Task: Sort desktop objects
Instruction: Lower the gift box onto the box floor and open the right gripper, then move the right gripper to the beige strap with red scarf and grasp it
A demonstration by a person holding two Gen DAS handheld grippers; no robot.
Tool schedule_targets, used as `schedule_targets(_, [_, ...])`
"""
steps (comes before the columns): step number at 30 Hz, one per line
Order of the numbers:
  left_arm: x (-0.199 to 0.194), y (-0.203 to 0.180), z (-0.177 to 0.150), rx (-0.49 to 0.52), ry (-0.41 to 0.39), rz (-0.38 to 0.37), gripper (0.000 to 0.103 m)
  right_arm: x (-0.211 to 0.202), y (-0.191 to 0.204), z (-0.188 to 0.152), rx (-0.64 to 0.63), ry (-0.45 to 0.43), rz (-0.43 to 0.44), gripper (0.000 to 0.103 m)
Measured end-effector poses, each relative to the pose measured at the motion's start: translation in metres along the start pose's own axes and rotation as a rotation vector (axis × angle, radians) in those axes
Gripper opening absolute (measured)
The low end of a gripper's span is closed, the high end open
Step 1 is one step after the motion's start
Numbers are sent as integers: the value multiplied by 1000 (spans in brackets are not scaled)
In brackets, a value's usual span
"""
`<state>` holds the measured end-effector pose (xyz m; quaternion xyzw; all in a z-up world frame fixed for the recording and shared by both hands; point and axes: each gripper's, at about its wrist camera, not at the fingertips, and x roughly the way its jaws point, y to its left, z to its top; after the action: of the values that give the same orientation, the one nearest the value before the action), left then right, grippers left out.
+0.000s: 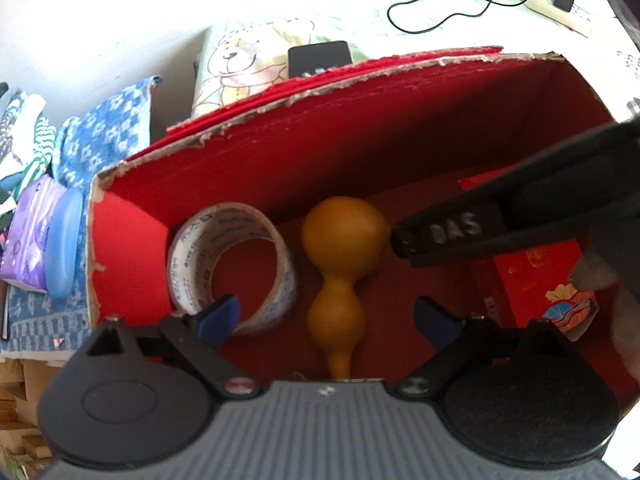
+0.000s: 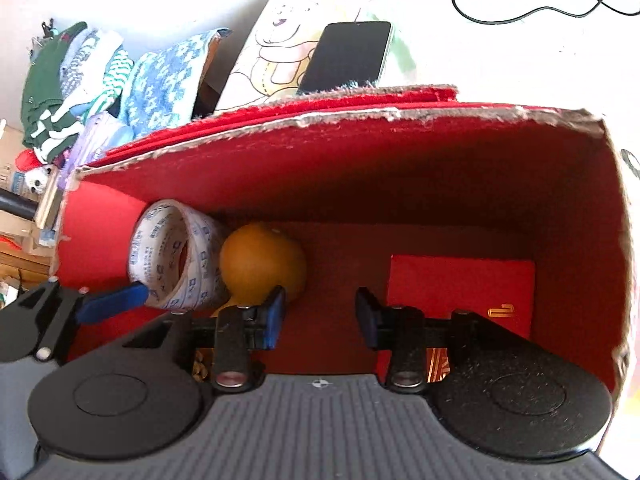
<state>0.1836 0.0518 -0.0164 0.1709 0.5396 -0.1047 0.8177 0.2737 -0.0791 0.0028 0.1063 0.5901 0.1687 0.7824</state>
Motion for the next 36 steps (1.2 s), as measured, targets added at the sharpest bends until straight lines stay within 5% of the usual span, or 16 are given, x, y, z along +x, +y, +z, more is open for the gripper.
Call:
schedule_targets(25, [1,-11,0,12,-29,179,95,-47,-12,-47,23,-176,37,41])
schedule_targets(36, [-68,-4,-31,-103,-260,205,95,-109,-12,-92,-43,-488,126,41])
